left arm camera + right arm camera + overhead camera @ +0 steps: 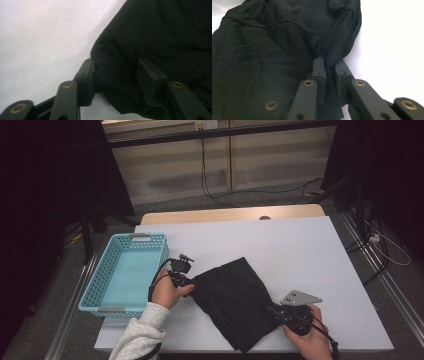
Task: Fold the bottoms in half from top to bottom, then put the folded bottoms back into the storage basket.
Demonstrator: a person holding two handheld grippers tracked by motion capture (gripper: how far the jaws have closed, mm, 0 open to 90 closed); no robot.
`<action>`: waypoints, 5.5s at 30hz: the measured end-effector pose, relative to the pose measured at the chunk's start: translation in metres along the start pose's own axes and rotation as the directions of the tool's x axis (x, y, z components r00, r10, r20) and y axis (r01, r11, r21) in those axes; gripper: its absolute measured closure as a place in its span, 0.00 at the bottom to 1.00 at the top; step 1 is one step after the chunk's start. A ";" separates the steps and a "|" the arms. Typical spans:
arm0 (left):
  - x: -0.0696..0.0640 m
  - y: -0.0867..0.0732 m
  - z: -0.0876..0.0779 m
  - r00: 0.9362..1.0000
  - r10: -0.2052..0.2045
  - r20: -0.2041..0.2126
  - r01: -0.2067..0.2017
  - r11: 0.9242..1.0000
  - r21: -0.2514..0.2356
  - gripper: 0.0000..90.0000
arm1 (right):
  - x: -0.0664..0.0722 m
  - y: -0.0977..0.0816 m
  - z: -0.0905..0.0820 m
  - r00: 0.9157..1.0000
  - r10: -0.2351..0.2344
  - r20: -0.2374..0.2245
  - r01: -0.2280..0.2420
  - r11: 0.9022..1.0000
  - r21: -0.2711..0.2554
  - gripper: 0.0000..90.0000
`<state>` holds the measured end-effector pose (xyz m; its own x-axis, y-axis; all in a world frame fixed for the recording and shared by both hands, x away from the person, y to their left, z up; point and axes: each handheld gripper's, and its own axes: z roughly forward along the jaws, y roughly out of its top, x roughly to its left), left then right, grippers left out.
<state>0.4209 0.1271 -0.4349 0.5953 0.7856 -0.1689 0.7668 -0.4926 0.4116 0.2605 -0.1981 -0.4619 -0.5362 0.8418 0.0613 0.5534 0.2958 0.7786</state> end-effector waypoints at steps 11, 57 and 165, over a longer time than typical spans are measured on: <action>-0.010 0.006 0.000 0.999 0.015 0.028 -0.017 0.999 0.041 0.90 | 0.001 0.000 0.001 1.000 0.002 0.002 -0.002 1.000 -0.001 0.90; 0.044 0.109 -0.152 0.996 0.018 -0.089 0.000 0.979 0.203 0.93 | 0.049 0.077 0.006 0.995 -0.020 -0.101 0.001 0.983 -0.185 0.92; 0.187 0.072 -0.235 0.949 -0.049 -0.313 0.063 0.997 0.035 0.42 | 0.162 0.181 0.096 0.956 -0.227 -0.184 0.156 0.930 -0.333 0.43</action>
<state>0.5310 0.3261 -0.2260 0.4522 0.8863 0.0999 0.8105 -0.4551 0.3688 0.3356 0.0353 -0.3710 -0.7558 0.6548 -0.0029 0.2183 0.2562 0.9417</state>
